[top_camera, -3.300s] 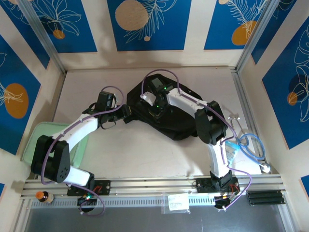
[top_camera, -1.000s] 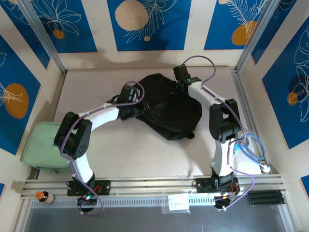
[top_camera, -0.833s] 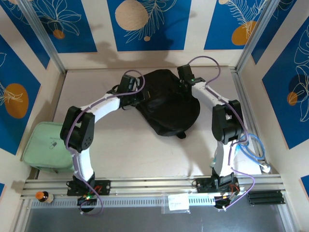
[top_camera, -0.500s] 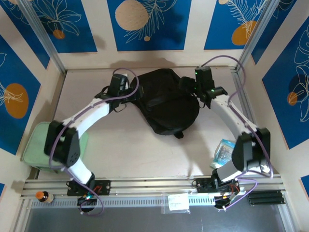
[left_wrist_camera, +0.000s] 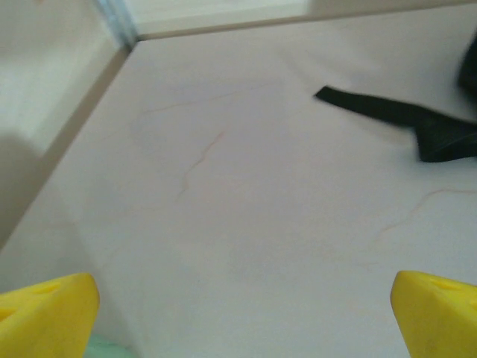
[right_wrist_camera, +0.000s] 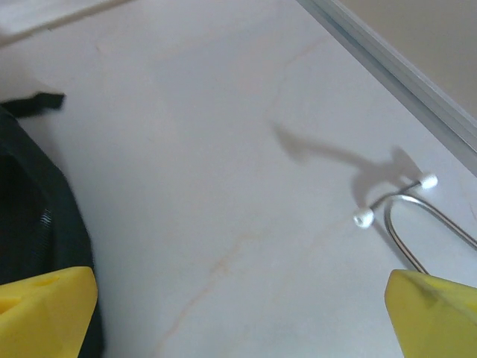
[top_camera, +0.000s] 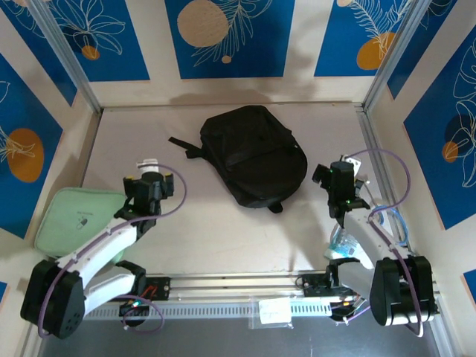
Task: Pack the student bag
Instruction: Reset both arms
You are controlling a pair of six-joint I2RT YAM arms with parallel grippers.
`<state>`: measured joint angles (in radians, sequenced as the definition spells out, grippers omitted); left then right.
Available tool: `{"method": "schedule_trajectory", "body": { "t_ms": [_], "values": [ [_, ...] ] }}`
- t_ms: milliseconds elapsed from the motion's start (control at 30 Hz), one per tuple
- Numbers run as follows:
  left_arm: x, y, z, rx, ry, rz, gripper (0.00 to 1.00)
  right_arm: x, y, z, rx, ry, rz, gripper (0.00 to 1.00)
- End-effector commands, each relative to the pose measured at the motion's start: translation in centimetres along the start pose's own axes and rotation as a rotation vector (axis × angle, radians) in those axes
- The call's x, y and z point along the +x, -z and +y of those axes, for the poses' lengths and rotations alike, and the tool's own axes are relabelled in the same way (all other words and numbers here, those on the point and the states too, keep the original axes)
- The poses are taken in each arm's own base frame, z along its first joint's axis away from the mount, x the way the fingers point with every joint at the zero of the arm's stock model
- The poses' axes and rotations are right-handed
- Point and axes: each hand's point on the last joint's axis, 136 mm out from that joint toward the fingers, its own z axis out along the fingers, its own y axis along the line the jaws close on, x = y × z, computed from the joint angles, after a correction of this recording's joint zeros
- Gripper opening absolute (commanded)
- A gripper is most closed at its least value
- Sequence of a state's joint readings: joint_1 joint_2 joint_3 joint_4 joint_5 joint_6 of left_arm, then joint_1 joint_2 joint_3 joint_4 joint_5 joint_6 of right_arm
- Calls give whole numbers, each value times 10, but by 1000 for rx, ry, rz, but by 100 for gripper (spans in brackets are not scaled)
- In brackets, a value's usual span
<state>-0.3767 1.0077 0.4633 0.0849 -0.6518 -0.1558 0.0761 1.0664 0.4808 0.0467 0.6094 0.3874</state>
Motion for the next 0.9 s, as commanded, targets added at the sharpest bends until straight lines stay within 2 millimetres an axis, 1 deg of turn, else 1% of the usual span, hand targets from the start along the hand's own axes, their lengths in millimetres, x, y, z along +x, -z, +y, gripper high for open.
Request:
{"method": "schedule_trajectory", "body": {
  "t_ms": [0,67,133,233,300,400,533,600,733,867],
  "values": [
    [-16,3,23,-76,34,-102,100,-12,-4,4,-39,20,-95,99],
    [-7,-2,24,-59,30,-107,100,-5,-9,7,-54,39,-100,99],
    [-3,-6,20,-31,14,-110,100,-1,-13,12,-87,49,-115,99],
    [1,-13,8,40,-39,-139,99,-4,-17,23,-140,76,-171,99],
    [1,-17,-7,133,-70,-162,99,-9,-17,37,-218,114,-216,99],
    [0,-22,-23,224,-83,-193,100,-14,-22,57,-311,196,-264,99],
    [0,-35,-29,257,-102,-230,99,-6,-33,77,-398,229,-240,99],
    [-1,-43,-26,255,-87,-251,99,1,-37,78,-394,241,-249,99],
    [-2,-55,-27,307,-31,-254,100,5,-42,75,-378,230,-264,99],
    [13,-73,-33,325,-13,-232,99,4,-47,70,-349,210,-252,99]
  ]
}}
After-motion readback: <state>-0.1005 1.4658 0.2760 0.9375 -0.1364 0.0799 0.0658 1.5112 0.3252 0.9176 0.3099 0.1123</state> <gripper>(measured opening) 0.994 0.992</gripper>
